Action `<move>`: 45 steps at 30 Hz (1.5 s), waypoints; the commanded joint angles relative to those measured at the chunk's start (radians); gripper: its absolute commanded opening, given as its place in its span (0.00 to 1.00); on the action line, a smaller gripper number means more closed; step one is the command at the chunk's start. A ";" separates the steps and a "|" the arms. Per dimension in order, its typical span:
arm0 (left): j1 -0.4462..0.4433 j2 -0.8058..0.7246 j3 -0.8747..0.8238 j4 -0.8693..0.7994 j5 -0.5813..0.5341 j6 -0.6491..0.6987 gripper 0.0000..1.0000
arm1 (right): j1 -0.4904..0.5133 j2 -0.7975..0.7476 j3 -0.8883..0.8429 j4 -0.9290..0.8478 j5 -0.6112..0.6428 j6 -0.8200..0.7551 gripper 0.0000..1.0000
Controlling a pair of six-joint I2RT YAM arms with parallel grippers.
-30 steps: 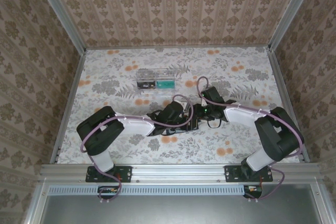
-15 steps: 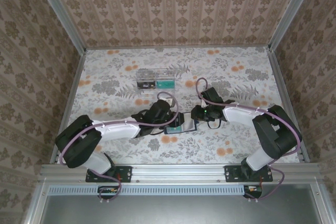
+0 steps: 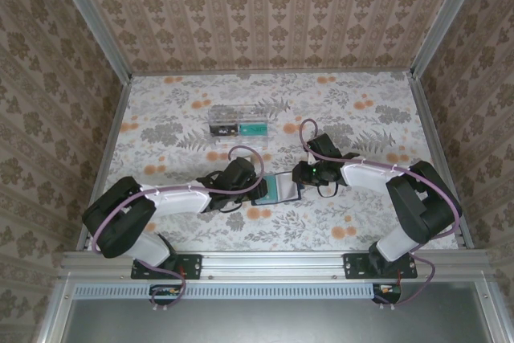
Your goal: Take the credit cards out of the card holder
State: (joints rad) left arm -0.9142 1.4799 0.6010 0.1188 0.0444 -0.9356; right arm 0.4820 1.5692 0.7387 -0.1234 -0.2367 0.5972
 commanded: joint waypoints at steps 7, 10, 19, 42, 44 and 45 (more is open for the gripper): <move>0.007 0.054 0.000 0.037 0.024 -0.025 0.36 | -0.001 0.005 -0.007 -0.001 -0.007 -0.008 0.30; 0.005 0.067 -0.002 0.073 0.044 -0.026 0.36 | 0.000 0.006 -0.010 0.001 -0.008 -0.006 0.30; -0.005 0.065 0.003 0.129 0.071 -0.013 0.42 | 0.000 0.016 -0.013 0.010 -0.015 -0.002 0.30; -0.019 0.083 0.029 0.060 0.029 0.006 0.38 | 0.089 -0.162 0.101 -0.223 0.204 -0.053 0.45; -0.021 0.084 0.028 0.059 0.028 0.006 0.38 | 0.111 -0.164 0.130 -0.242 0.223 -0.052 0.44; -0.021 0.084 0.028 0.059 0.028 0.006 0.38 | 0.118 -0.163 0.142 -0.248 0.230 -0.054 0.43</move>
State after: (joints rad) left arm -0.9291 1.5440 0.6113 0.2142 0.0849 -0.9482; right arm 0.5774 1.4273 0.8352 -0.3004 -0.0700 0.5636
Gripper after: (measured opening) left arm 0.378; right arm 0.433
